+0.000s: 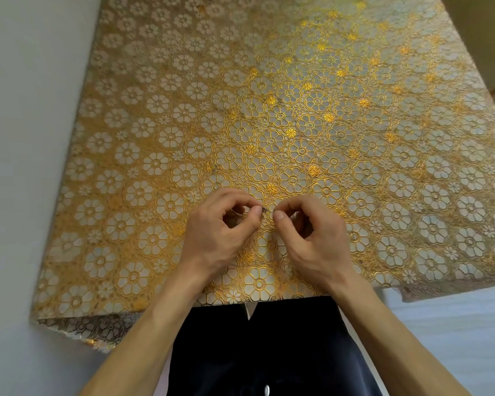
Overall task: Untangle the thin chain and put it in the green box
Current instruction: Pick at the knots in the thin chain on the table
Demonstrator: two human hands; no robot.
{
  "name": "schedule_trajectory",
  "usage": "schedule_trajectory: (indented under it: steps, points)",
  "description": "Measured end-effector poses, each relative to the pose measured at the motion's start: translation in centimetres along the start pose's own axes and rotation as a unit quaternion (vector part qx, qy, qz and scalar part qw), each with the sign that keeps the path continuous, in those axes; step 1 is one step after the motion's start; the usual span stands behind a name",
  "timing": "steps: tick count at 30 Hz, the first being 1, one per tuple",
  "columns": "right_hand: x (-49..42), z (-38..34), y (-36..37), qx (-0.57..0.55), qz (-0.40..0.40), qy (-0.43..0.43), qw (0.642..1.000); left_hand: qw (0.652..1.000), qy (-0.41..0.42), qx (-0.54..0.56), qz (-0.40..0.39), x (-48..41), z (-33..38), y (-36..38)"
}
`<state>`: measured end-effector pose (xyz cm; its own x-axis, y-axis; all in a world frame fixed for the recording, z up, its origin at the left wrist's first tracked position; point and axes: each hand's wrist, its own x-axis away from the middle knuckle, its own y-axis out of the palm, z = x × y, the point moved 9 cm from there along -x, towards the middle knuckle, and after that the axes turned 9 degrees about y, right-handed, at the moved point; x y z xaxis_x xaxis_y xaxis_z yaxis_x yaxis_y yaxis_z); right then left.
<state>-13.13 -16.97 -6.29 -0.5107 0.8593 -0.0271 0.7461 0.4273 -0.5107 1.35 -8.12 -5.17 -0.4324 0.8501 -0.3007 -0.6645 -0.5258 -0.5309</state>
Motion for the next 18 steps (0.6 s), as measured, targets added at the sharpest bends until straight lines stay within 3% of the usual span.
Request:
schedule_trajectory:
  steps: [5,13,18]
  points:
    - [-0.05,-0.73,-0.62,-0.019,0.001,-0.006,1.000,0.999,0.033,-0.017,-0.010,0.02,0.23,0.33]
    - [-0.67,-0.44,0.09,0.005,-0.066,0.016,0.998,0.999,0.037,-0.009,-0.013,0.07,0.07,0.50]
    - [-0.68,-0.89,0.06,0.054,-0.065,-0.016,0.996,0.999,0.042,-0.014,-0.016,0.06,0.20,0.59]
